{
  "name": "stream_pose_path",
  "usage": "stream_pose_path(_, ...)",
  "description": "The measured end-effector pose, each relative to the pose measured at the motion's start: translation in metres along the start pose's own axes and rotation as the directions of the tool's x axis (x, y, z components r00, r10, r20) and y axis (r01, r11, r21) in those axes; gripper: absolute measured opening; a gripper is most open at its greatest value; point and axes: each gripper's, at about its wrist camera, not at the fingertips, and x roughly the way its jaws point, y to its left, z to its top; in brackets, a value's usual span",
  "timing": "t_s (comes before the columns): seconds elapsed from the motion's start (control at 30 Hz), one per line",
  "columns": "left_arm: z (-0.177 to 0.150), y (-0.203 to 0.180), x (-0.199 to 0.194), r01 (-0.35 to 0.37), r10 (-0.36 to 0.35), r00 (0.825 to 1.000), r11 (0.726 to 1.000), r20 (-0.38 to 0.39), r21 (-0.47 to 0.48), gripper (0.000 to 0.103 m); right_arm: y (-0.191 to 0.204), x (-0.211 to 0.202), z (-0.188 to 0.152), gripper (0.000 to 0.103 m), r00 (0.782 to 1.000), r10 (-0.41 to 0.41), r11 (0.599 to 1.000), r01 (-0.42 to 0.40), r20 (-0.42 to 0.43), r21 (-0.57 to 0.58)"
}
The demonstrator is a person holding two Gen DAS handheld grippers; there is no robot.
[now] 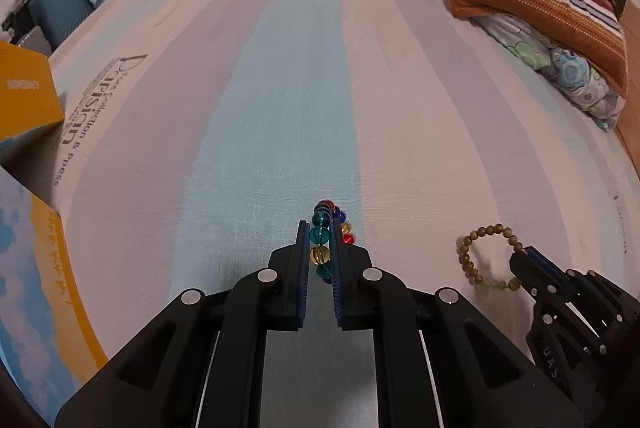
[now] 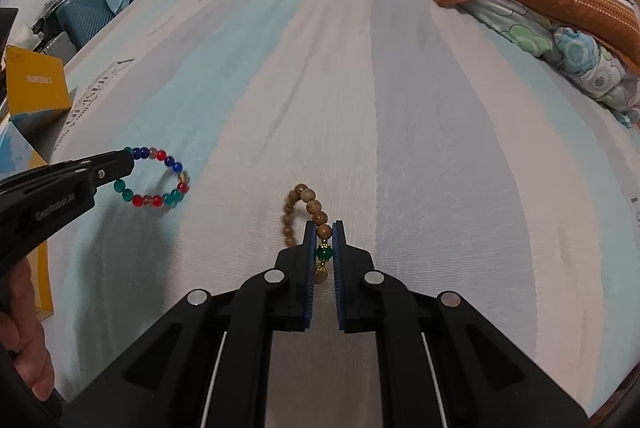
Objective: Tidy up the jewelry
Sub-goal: 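Carry both held bracelets over the white cardboard box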
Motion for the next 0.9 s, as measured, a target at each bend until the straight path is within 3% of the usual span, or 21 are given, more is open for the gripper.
stream_pose_path(0.37, -0.009, 0.000, -0.035, 0.012, -0.013, 0.999, 1.000, 0.040, 0.015, 0.009, 0.007, -0.023, 0.002, 0.007, 1.000, -0.015, 1.000, 0.015, 0.027, 0.002)
stream_pose_path(0.9, -0.026, 0.015, -0.077, -0.042, 0.038, 0.994, 0.999, 0.107, 0.028, 0.009, 0.015, -0.061, 0.005, 0.007, 0.997, -0.023, 1.000, 0.022, 0.078, 0.009)
